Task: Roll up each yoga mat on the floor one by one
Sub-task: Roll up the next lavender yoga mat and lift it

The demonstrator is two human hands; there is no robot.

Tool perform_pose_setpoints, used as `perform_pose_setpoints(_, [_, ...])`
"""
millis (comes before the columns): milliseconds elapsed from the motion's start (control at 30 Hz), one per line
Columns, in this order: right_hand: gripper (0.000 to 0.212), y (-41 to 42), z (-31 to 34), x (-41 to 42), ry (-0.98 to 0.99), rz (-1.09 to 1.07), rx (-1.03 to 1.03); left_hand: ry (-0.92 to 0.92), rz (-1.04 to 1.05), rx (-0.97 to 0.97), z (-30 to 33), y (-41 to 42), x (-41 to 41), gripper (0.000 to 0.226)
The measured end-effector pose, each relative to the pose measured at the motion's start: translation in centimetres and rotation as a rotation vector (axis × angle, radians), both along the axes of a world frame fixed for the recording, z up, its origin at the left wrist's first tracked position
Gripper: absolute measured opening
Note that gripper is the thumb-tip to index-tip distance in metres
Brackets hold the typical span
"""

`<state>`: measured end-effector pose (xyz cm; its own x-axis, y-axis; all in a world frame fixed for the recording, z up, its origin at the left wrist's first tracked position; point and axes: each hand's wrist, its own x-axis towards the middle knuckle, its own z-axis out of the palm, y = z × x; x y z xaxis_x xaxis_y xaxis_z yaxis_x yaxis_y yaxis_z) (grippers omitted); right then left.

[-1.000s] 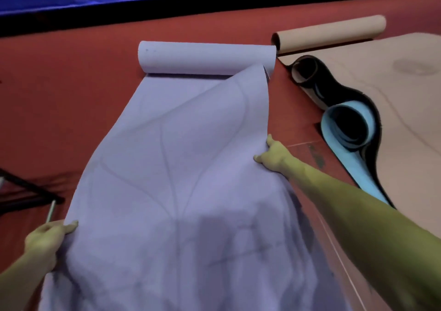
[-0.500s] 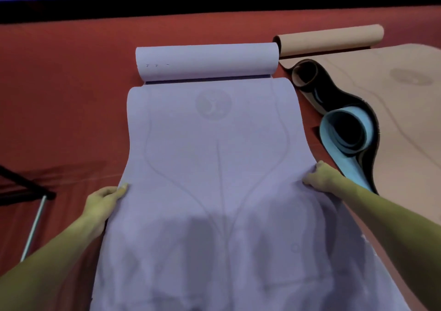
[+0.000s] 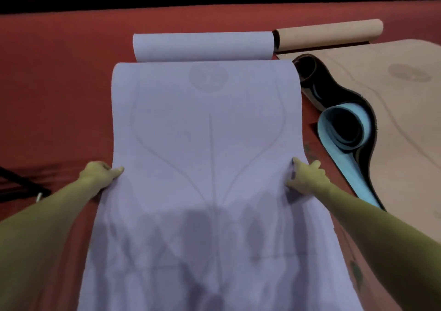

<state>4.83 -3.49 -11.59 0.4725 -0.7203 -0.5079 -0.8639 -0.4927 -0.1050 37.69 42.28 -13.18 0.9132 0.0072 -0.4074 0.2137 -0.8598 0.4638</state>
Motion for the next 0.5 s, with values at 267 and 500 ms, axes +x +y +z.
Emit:
perform_pose_setpoints(267, [0.071, 4.5, 1.3, -7.2, 0.111, 0.176, -0.005, -0.107, -0.133, 0.381, 0.9, 1.4, -7.9, 0.064])
perform_pose_setpoints(500, [0.076, 11.5, 7.5, -13.0, -0.166, 0.329, 0.127, -0.103, -0.518, 0.011, 11.0, -3.9, -16.9, 0.03])
